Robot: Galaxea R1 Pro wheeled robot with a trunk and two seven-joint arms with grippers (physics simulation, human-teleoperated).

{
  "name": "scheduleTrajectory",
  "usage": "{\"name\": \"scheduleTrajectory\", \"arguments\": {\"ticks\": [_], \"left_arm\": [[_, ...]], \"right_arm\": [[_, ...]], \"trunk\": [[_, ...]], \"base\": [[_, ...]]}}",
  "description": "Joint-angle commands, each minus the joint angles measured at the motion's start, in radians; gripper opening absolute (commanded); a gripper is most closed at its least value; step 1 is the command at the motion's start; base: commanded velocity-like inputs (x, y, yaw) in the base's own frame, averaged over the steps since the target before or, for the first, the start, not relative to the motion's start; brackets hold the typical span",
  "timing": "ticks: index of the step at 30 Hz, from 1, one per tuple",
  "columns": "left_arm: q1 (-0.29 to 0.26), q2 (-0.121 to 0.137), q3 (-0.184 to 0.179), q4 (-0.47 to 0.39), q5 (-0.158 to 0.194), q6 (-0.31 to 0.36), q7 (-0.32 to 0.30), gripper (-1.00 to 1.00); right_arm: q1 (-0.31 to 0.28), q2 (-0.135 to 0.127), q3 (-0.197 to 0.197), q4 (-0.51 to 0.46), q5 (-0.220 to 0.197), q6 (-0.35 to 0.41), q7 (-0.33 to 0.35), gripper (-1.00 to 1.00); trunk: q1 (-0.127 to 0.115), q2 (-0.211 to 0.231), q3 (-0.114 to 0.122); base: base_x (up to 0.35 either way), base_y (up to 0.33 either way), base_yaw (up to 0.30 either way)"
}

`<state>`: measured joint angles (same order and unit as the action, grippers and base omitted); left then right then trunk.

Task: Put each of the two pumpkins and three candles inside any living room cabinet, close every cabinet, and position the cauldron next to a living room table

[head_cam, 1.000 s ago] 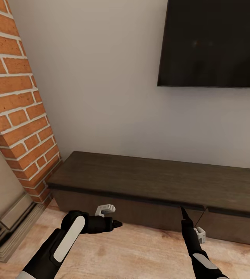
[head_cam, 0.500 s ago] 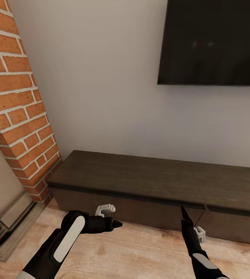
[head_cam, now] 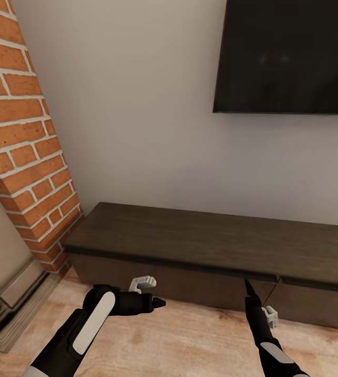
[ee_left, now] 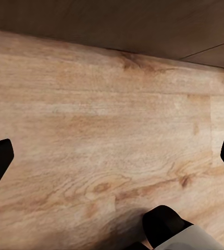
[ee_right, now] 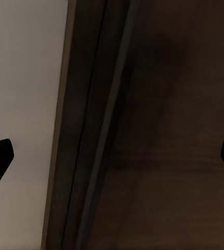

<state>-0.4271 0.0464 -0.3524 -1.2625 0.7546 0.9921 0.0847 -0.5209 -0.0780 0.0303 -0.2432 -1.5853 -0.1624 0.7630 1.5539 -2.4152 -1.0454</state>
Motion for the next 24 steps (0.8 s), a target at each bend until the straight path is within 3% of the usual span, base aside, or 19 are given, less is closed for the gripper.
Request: {"name": "scheduleTrajectory", "arguments": {"ticks": [1,24], "left_arm": [[-0.001,0.0,-0.002,-0.001,0.009,0.002,0.009,1.0],[-0.001,-0.001,-0.003,0.0,0.009,0.002,0.009,1.0]], "right_arm": [[-0.001,0.0,0.003,0.001,-0.002,-0.005,0.002,1.0],[-0.001,0.0,0.003,0.001,-0.001,-0.006,0.002,1.0]], "trunk": [[0.0,0.0,-0.001],[0.0,0.0,-0.001]], "base": [[0.113,0.0,0.0],[0.074,0.0,0.0]]}}
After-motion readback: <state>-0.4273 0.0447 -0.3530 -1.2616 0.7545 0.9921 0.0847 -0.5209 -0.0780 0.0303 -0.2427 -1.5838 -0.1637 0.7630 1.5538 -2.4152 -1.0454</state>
